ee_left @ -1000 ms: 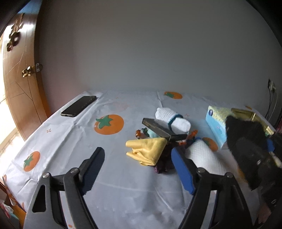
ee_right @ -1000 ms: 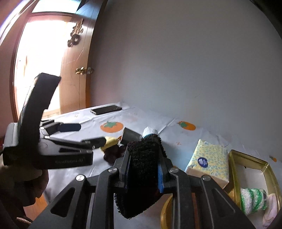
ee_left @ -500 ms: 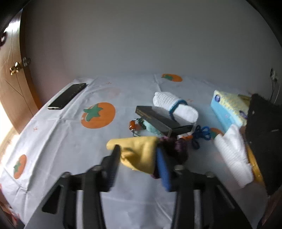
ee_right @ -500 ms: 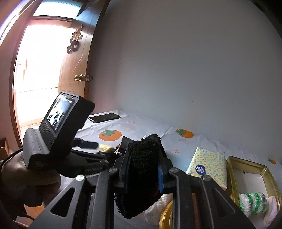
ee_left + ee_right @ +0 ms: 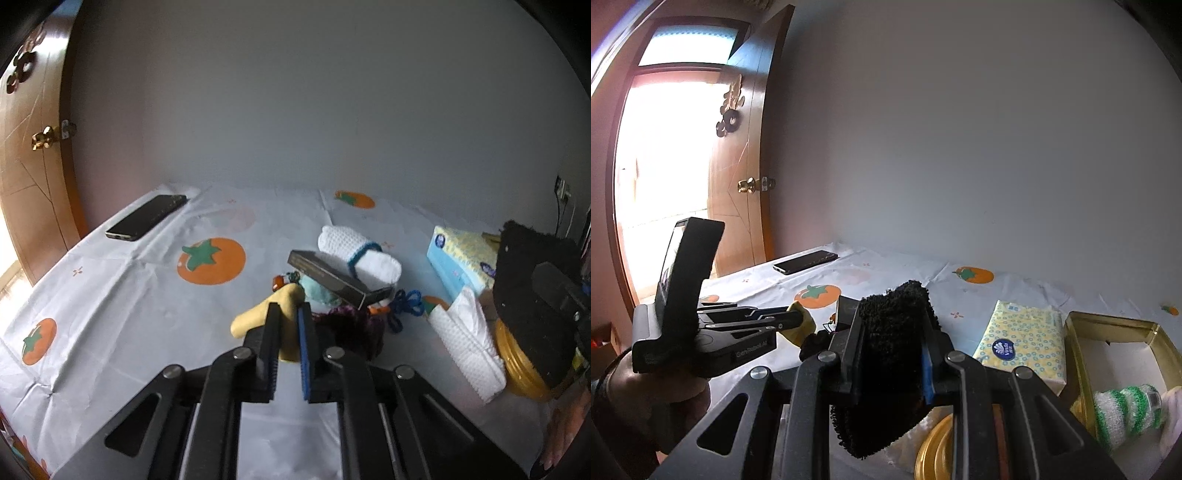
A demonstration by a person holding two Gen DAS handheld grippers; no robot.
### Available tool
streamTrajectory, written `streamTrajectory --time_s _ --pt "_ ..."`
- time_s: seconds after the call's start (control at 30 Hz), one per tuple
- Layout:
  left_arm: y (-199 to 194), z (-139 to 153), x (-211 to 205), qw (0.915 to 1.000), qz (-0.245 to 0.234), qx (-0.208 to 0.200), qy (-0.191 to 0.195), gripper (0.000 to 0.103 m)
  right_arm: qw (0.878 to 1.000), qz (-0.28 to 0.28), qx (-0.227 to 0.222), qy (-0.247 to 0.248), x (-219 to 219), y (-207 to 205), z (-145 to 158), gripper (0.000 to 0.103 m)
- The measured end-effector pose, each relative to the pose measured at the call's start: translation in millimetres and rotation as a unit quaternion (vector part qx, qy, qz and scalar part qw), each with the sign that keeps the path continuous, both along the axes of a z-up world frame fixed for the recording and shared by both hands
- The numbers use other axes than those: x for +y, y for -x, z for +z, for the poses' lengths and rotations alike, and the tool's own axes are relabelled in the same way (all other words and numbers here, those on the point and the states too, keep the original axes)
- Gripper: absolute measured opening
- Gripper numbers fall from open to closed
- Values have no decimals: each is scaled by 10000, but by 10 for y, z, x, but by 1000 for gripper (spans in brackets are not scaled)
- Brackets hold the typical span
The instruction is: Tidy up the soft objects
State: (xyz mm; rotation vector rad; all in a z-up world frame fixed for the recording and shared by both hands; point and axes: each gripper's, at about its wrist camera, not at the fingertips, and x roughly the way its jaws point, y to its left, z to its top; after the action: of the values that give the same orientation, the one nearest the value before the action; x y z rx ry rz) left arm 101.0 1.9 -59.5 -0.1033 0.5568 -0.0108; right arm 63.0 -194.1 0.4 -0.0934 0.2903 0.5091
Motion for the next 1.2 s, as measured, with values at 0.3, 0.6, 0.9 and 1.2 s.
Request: streamTrajectory --time_s 0.3,0.6,0.9,1.2 --pt "172 82 28 9984 -31 -555 43 6 9999 11 -126 -76 -32 33 21 26" --pt "280 116 36 9963 14 -857 69 6 9994 20 -327 -82 -36 121 28 26" --pt "305 125 32 9955 108 -938 27 6 9991 32 -422 -97 -50 143 32 26" --pt "305 148 2 9957 119 -905 168 6 9986 4 -515 -109 -54 190 52 26"
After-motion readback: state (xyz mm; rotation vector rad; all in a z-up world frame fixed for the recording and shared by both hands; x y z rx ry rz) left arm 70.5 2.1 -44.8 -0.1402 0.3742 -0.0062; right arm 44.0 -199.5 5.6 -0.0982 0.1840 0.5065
